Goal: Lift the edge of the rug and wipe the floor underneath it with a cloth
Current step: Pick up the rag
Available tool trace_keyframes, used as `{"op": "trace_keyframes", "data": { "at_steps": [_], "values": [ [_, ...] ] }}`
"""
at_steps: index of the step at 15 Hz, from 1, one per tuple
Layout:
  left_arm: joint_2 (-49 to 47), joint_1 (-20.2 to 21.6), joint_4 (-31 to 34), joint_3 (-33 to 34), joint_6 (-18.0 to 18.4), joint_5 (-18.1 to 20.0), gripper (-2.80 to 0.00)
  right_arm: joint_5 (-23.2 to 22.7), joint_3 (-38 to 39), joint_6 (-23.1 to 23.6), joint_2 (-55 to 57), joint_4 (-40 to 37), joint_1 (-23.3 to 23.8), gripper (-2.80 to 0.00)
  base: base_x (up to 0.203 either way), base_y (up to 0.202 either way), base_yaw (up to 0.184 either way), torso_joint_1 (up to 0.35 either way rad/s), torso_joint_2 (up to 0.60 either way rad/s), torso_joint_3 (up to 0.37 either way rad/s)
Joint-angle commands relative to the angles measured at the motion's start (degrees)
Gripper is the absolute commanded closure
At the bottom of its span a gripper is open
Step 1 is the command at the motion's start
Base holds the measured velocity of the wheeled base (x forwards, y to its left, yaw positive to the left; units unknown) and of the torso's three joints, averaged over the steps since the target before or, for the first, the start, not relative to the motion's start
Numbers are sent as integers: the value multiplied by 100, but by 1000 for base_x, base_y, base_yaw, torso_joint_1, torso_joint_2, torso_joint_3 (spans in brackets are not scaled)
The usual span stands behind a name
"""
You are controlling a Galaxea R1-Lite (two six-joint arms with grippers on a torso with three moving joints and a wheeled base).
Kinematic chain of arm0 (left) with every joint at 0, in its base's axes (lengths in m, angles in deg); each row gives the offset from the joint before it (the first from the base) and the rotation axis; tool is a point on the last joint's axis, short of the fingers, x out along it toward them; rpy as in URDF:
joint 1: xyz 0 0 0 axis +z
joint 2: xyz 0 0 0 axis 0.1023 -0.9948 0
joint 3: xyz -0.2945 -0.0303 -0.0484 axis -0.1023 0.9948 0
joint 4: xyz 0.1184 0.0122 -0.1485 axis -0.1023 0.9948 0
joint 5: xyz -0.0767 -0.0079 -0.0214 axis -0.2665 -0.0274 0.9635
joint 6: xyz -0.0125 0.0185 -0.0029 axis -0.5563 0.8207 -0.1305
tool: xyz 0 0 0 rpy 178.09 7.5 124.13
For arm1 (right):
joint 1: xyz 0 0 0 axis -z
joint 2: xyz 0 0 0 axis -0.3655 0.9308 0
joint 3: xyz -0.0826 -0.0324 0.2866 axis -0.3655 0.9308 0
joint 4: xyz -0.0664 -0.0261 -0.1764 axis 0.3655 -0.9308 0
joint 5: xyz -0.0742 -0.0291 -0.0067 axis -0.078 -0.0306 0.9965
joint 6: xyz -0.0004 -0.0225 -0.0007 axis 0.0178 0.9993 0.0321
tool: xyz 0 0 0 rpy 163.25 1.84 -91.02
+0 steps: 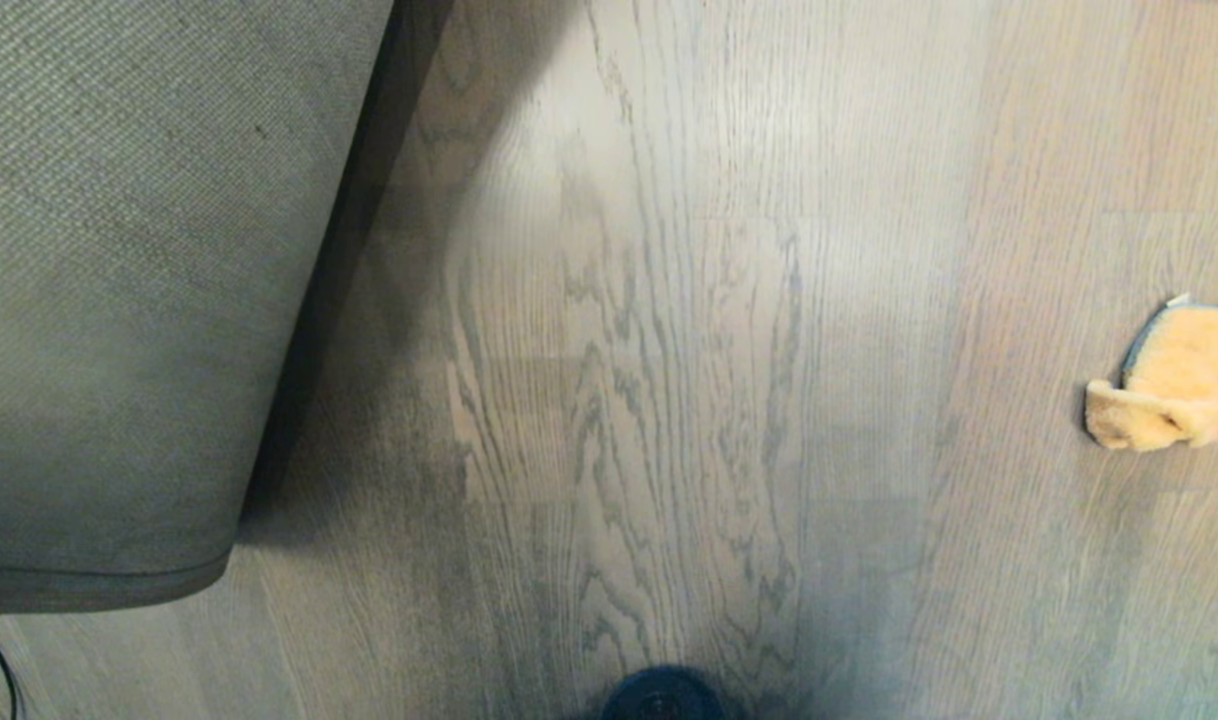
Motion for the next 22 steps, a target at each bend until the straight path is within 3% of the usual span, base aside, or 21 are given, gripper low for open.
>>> {"op": "trace_keyframes", "data": {
  "at_steps": [1,14,22],
  "values": [
    [0,31,-15,-4,10,-22,0,-3,0,3,-2,0,2,0,0,0,0,0,0,0],
    [-428,146,43,-22,10,-14,0,-3,0,3,-2,0,-1,0,0,0,0,0,0,0],
    [-606,-295,53,-4,28,-47,0,-3,0,29,-2,9,8,0,0,0,0,0,0,0]
  ]
}}
